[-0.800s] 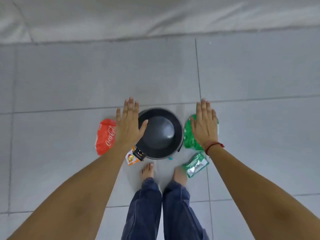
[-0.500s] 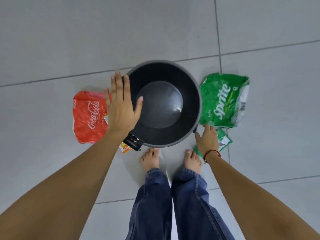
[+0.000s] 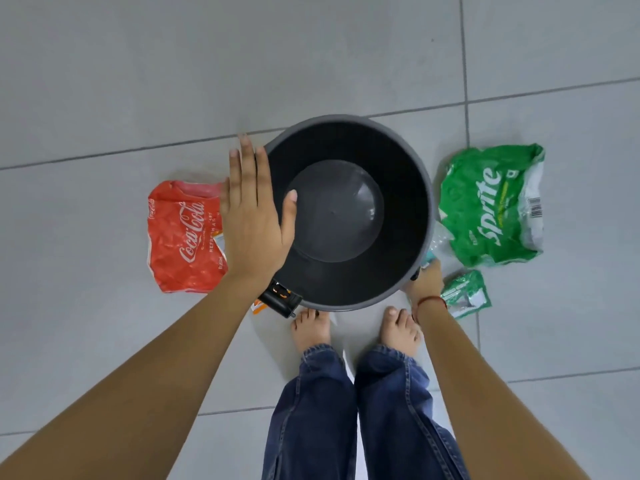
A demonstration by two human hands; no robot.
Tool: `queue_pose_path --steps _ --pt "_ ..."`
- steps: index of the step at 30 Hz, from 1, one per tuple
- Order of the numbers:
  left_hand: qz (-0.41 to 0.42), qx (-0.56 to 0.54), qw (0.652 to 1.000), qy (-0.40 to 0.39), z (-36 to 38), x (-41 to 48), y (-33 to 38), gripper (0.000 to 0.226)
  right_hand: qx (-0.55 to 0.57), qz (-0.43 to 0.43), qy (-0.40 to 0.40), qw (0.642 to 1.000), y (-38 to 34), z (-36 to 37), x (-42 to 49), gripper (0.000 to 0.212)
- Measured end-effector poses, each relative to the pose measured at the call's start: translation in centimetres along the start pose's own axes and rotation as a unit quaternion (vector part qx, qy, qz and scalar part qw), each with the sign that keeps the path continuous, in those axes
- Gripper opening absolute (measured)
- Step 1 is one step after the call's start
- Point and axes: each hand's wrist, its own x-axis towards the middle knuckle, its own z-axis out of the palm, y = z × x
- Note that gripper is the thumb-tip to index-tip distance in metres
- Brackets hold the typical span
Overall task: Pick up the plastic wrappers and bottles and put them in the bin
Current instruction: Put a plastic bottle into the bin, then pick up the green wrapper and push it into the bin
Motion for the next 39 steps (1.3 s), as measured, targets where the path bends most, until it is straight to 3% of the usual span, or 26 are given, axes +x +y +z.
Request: queue_pose_path --steps 4,7,10,12,15,18,21,24,26,28,30,32,34,35,36,39 --pt "-0.007 0.009 1.0 -0.021 -0.4 0.0 0.2 0.064 0.102 -0.126 0.134 0.978 -3.3 -4.8 -5.7 0.047" --pt "-0.013 0.011 0.999 -0.033 -0.4 0.0 0.2 0.064 0.1 -0.325 0.216 0.915 -7.1 -6.7 -10.7 0.055" --pt "-0.016 0.008 0.999 -0.035 -0.4 -0.1 0.2 0.064 0.036 -0.402 0.096 0.91 -9.2 -4.2 -12.2 0.053" --pt "-0.013 0.007 0.999 -0.032 -0.4 -0.1 0.2 0.063 -0.105 -0.404 0.014 0.908 -9.3 -0.8 -11.8 0.06" --pt "-0.012 0.01 0.999 -0.032 -0.4 -0.2 0.1 0.062 -0.271 -0.384 -0.039 0.882 -8.7 3.4 -10.1 0.068" --pt "-0.015 0.023 0.999 -0.036 -0.4 -0.2 0.2 0.064 -0.35 -0.311 -0.088 0.879 -8.8 5.4 -8.7 0.073" --pt "-0.017 0.032 0.999 -0.04 -0.4 -0.2 0.1 0.065 -0.428 -0.322 -0.126 0.835 -9.1 4.9 -8.5 0.072" --pt "-0.015 0.036 0.999 -0.038 -0.5 -0.2 0.3 0.066 -0.277 -0.537 0.019 0.796 -10.2 1.8 -8.8 0.035" --pt "-0.015 0.038 0.999 -0.036 -0.5 -0.2 0.3 0.066 -0.147 -0.591 0.158 0.777 -10.7 -0.8 -7.5 0.022" --pt "-0.014 0.044 0.998 -0.033 -0.4 -0.2 0.3 0.066 -0.129 -0.519 0.212 0.818 -10.4 -3.4 -4.1 0.024" --pt "-0.016 0.046 0.998 -0.028 -0.2 -0.2 0.2 0.066 -0.276 -0.374 0.162 0.87 -8.7 -5.0 0.9 0.032" --pt "-0.019 0.041 0.999 -0.021 -0.1 -0.2 0.2 0.066 -0.499 -0.244 0.058 0.83 -6.3 -5.6 5.1 0.042" --pt "-0.019 0.042 0.999 -0.018 0.0 -0.2 0.1 0.066 -0.616 -0.184 -0.027 0.765 -4.2 -5.3 7.7 0.054" --pt "-0.019 0.043 0.999 -0.016 0.0 -0.2 0.1 0.066 -0.623 -0.178 -0.041 0.761 -3.7 -5.0 8.4 0.058" --pt "-0.018 0.042 0.999 -0.014 0.0 -0.2 0.2 0.066 -0.597 -0.179 -0.039 0.781 -3.5 -4.7 8.9 0.06" --pt "-0.018 0.034 0.999 -0.004 0.0 -0.2 0.2 0.066 -0.418 -0.197 0.03 0.887 -3.7 -3.8 9.5 0.046"
